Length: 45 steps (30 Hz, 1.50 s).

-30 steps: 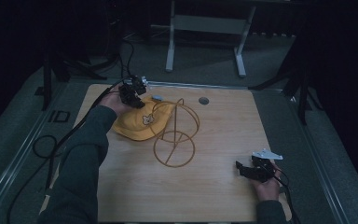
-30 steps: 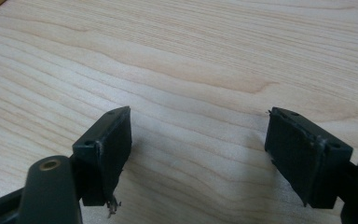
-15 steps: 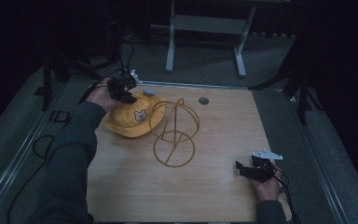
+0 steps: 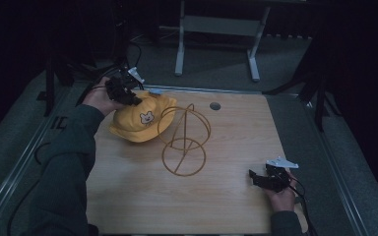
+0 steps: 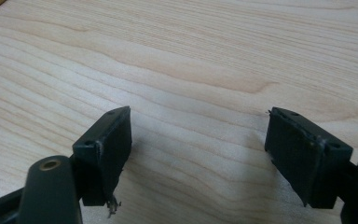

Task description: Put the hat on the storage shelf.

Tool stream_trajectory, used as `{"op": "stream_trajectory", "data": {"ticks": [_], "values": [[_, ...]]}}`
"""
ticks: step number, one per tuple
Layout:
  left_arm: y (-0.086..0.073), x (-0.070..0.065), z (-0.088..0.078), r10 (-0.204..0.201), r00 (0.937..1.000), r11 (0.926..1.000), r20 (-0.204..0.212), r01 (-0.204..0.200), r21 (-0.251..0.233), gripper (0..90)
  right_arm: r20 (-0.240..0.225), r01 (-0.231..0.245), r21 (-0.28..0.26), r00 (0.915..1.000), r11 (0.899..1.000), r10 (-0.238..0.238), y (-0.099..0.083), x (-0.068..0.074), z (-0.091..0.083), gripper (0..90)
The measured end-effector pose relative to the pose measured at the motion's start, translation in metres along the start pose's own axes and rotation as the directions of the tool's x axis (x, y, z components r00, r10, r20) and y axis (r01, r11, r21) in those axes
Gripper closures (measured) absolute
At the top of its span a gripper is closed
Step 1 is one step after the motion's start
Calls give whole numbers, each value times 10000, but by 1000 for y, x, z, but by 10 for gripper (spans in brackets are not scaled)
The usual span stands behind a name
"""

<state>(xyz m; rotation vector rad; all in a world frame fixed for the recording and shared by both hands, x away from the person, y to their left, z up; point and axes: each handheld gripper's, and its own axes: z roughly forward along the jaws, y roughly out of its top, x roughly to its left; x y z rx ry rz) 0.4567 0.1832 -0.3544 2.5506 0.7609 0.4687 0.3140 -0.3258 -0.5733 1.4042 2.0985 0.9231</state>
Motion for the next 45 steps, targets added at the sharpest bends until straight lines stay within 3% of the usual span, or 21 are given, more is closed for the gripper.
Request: {"op": "stream_trajectory", "data": {"ticks": [22, 37, 45], "values": [[-12, -2, -32, 125, 9998, 9974, 126, -116, -706, 805, 26, -16, -19, 10000, 10000, 16, 0, 0, 0, 228], [-22, 11, -51, -165, 9998, 9933, 136, 180, -1139, 804, 69, -55, -23, 10000, 10000, 56, -1, 1, -1, 228], [-24, 9, -58, -176, 9997, 9920, 188, 198, -1243, 804, 67, -79, -18, 9999, 10000, 79, -1, 1, -1, 228]]}}
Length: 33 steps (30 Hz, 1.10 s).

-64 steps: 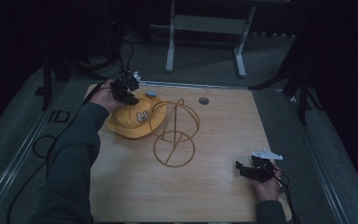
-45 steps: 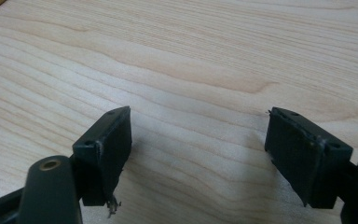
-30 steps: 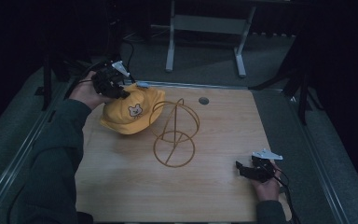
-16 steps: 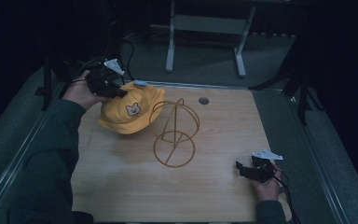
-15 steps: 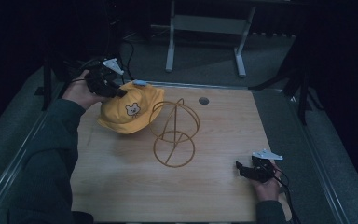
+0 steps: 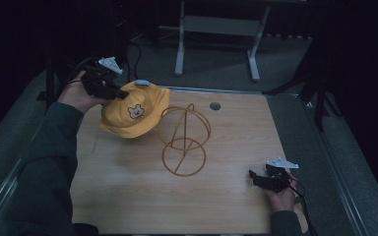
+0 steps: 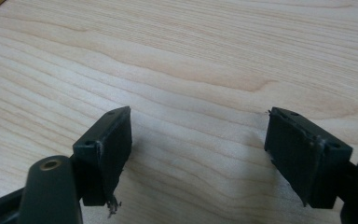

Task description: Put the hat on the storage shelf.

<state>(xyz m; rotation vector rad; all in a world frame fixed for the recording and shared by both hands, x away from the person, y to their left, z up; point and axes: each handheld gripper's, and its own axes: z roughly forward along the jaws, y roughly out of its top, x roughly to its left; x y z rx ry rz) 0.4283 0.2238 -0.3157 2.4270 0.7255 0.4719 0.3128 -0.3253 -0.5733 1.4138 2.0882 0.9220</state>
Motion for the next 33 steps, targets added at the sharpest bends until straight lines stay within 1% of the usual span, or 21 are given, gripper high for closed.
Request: {"op": "stream_trajectory", "data": {"ticks": [10, 14, 21, 23, 30, 33], "values": [[0, 0, -10, 23, 9998, 9997, 189, -19, -252, 804, 0, 6, 0, 10000, 10000, -6, 0, 0, 0, 228], [1, -1, -14, 98, 9998, 9997, 181, -94, -238, 803, 2, 11, -2, 10000, 10000, -11, 0, 0, 0, 228], [-1, -1, -25, 97, 9996, 9990, 259, -86, -446, 804, 6, 16, 0, 10000, 10000, -16, 0, 0, 0, 228], [-1, 0, -28, 150, 9995, 9988, 274, -137, -466, 804, 6, 16, 2, 10000, 10000, -16, 0, 0, 0, 228], [-3, 1, -40, 134, 9989, 9971, 451, -100, -748, 804, 6, 14, -1, 10000, 10000, -14, 0, 0, 0, 228], [-3, 1, -43, 211, 9985, 9974, 500, -175, -700, 804, 1, 31, 22, 10000, 10000, -31, 0, 0, 0, 229]]}}
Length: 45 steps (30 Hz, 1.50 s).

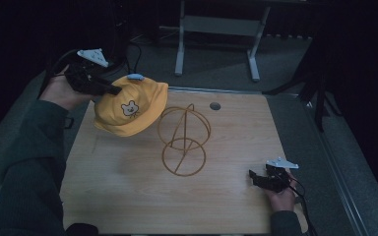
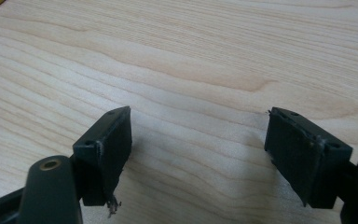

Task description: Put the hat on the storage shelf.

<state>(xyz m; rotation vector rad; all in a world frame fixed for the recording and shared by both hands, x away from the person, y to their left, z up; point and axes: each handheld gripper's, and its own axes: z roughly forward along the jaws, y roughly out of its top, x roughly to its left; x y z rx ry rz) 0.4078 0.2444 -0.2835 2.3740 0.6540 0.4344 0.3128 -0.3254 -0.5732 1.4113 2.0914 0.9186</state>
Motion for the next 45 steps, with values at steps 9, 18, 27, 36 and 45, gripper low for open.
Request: {"op": "stream_trajectory", "data": {"ticks": [9, 18, 27, 36, 45], "values": [[1, -2, -12, 130, 9994, 9998, 336, -126, -134, 804, -1, -7, -3, 10000, 10000, 7, 0, 0, 0, 228], [3, -5, -21, 336, 9964, 9991, 784, -314, -298, 804, 6, -3, -4, 10000, 10000, 3, 0, 0, 0, 229], [7, -9, -34, 538, 9938, 9967, 969, -476, -651, 805, 18, 12, 9, 10000, 10000, -12, 0, 0, 0, 228], [22, -21, -38, 1088, 9863, 9909, 1238, -977, -922, 804, 21, 7, 13, 10000, 10000, -7, 0, 1, 0, 228], [41, -30, -32, 1522, 9765, 9857, 1529, -1386, -962, 803, 22, 14, 13, 10000, 10000, -14, 0, 1, -1, 229]]}}
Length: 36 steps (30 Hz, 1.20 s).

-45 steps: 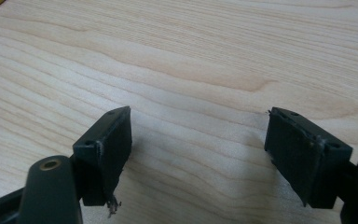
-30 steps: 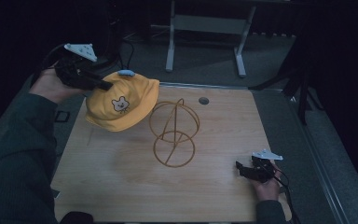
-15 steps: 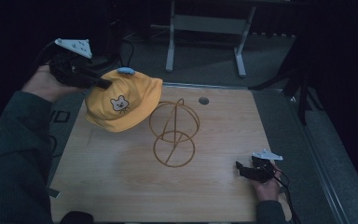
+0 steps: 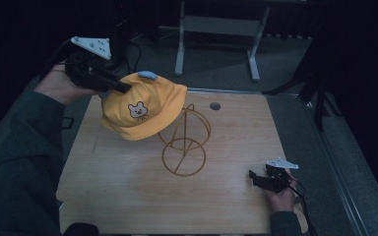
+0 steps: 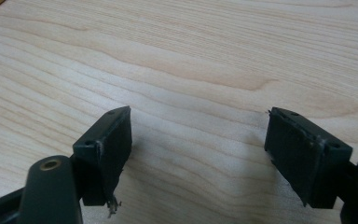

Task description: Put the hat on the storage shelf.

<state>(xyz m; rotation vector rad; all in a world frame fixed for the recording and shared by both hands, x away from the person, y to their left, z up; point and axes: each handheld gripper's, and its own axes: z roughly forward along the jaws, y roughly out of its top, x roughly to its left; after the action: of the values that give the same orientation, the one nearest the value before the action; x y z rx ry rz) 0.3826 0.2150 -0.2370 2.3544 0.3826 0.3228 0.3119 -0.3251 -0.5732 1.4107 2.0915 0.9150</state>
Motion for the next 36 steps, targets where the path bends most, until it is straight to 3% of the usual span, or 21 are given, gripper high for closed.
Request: {"op": "stream_trajectory", "data": {"ticks": [22, 36], "values": [[39, -10, 41, 682, 9960, 9975, 573, -691, 153, 797, -12, 3, 5, 10000, 10000, -3, 0, 0, 0, 226], [52, -14, 59, 856, 9934, 9962, 759, -866, 110, 795, -28, 10, 3, 10000, 10000, -10, 0, 0, 0, 227]]}}
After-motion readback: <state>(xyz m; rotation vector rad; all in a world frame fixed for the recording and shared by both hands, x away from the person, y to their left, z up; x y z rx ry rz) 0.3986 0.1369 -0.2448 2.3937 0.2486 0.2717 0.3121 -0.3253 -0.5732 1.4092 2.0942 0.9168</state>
